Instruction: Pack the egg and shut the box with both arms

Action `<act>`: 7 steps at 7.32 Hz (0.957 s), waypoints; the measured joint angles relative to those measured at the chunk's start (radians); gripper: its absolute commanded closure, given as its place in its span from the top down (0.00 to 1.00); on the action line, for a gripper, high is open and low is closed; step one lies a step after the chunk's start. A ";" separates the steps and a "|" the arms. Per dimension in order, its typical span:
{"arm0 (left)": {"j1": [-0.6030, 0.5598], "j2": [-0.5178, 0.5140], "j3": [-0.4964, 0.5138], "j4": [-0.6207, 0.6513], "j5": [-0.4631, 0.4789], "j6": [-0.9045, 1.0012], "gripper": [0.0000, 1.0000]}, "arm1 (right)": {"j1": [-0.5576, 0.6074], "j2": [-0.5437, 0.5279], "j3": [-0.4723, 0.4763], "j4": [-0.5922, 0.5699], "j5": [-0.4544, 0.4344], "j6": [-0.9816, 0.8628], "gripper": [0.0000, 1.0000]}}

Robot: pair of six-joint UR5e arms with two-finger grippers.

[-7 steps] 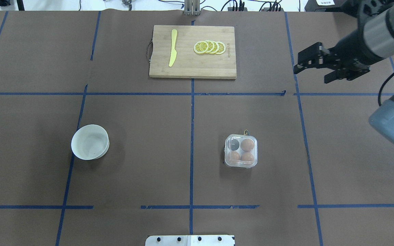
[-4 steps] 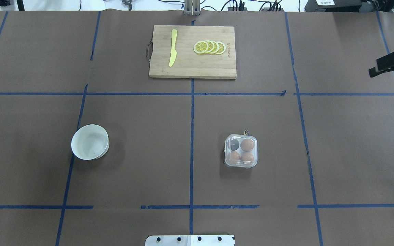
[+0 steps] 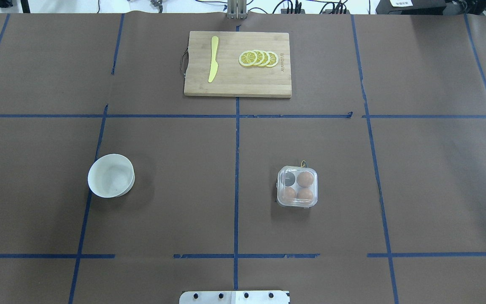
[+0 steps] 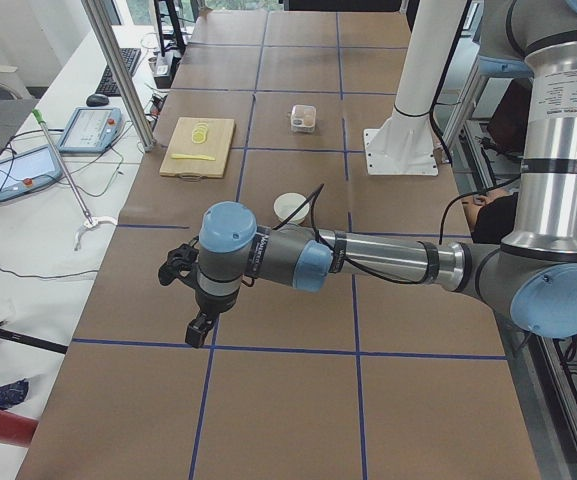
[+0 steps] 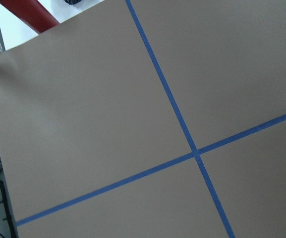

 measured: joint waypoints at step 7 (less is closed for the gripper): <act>0.005 0.160 -0.016 -0.181 -0.049 -0.251 1.00 | 0.029 -0.107 -0.072 -0.010 0.065 -0.087 1.00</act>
